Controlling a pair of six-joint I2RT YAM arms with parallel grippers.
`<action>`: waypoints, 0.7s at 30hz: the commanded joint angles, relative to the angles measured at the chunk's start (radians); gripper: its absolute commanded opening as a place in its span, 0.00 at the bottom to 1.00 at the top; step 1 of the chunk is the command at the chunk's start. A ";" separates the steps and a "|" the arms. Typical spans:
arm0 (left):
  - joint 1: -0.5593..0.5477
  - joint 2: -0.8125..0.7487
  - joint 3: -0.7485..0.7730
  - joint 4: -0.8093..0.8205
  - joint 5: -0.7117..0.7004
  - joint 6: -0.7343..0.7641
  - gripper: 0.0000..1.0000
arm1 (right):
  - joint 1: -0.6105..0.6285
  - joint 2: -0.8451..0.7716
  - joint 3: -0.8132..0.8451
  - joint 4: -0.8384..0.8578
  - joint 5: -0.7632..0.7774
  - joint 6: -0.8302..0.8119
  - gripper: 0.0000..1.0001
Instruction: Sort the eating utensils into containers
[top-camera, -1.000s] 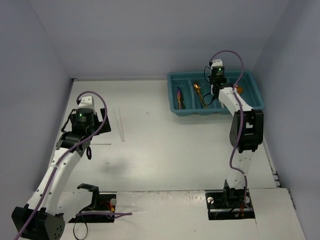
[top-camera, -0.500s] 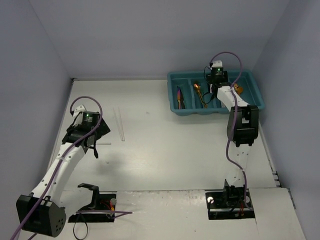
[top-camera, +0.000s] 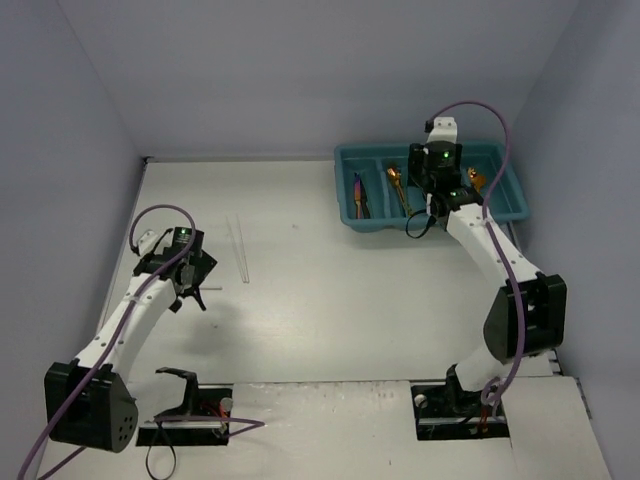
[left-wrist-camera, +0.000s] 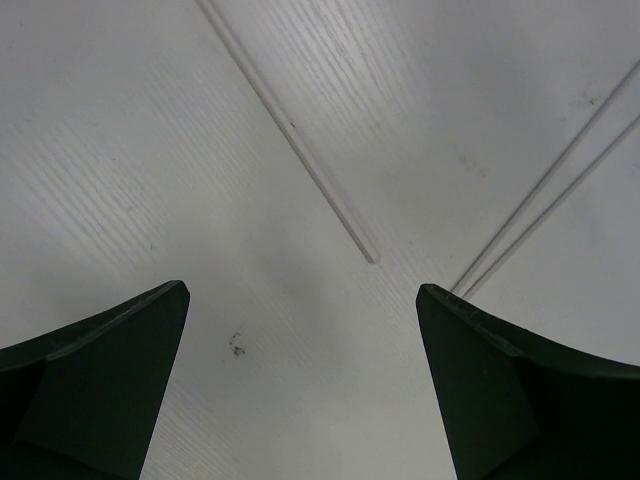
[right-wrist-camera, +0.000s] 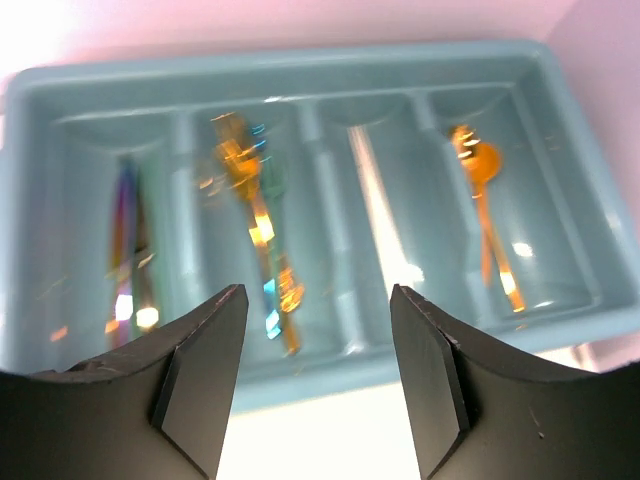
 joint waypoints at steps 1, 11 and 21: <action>0.078 0.082 0.057 -0.015 0.025 -0.113 0.97 | 0.021 -0.049 -0.099 0.046 -0.059 0.099 0.56; 0.231 0.230 0.115 -0.009 0.107 -0.155 0.97 | 0.049 -0.107 -0.179 0.092 -0.146 0.146 0.56; 0.292 0.383 0.182 -0.009 0.193 -0.164 0.93 | 0.050 -0.117 -0.200 0.107 -0.155 0.151 0.56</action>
